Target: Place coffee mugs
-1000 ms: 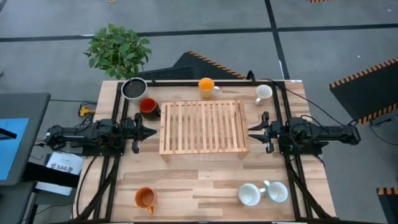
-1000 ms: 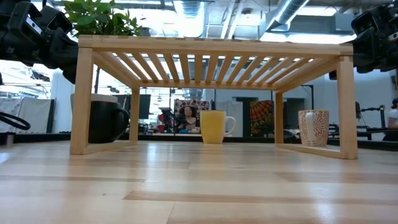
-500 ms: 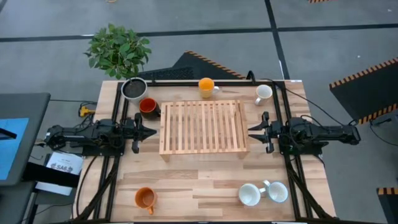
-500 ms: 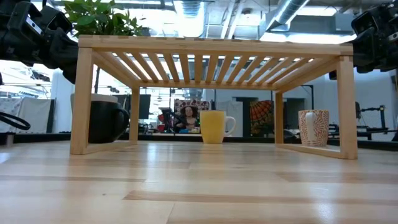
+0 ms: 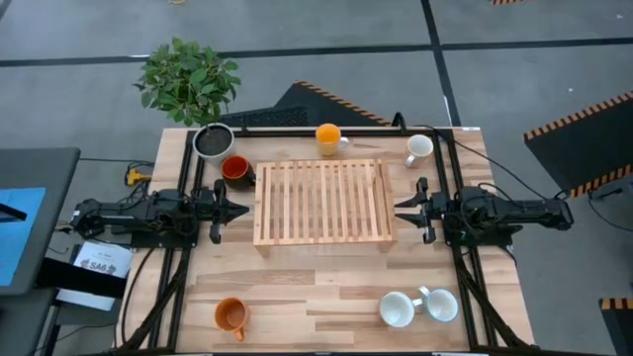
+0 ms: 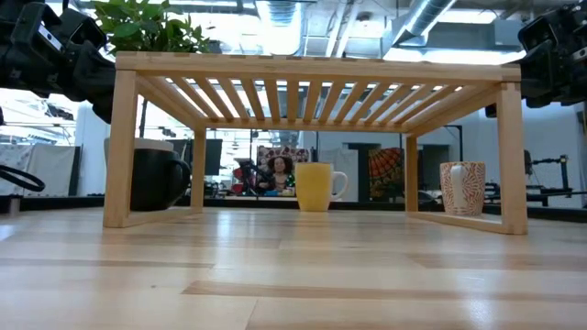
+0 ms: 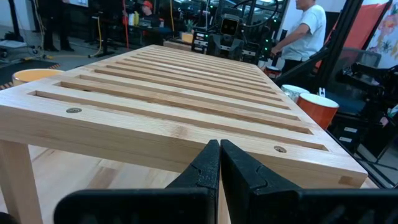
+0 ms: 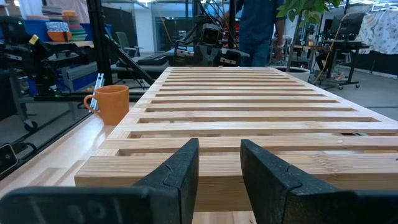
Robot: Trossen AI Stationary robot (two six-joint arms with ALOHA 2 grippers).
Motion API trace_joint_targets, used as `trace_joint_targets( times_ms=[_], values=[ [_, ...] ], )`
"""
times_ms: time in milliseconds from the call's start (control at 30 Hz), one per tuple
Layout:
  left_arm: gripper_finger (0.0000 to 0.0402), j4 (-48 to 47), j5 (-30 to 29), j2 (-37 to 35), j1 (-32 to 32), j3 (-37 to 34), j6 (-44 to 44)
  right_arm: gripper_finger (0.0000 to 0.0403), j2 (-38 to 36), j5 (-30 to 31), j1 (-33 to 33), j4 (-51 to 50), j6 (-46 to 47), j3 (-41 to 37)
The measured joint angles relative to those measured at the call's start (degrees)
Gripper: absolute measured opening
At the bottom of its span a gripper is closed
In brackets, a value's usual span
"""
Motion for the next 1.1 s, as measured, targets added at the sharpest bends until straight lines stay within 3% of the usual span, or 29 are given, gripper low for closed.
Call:
trace_joint_targets(
  times_ms=[800, 1000, 1100],
  values=[
    [0.0000, 0.0, 0.0, 0.0, 0.0, 0.0, 0.0, 0.0146, 0.0, 0.0, 0.0, 0.0, 0.0, 0.0],
    [0.0000, 0.0, -0.2, 0.0, 0.0, 0.0, 15.8, 0.0146, 0.0, 0.0, 0.0, 0.0, 0.0, 0.0],
    [0.0000, 0.0, 0.0, 0.0, 0.0, 0.0, 19.1, 0.0146, 0.0, 0.0, 0.0, 0.0, 0.0, 0.0]
  ],
)
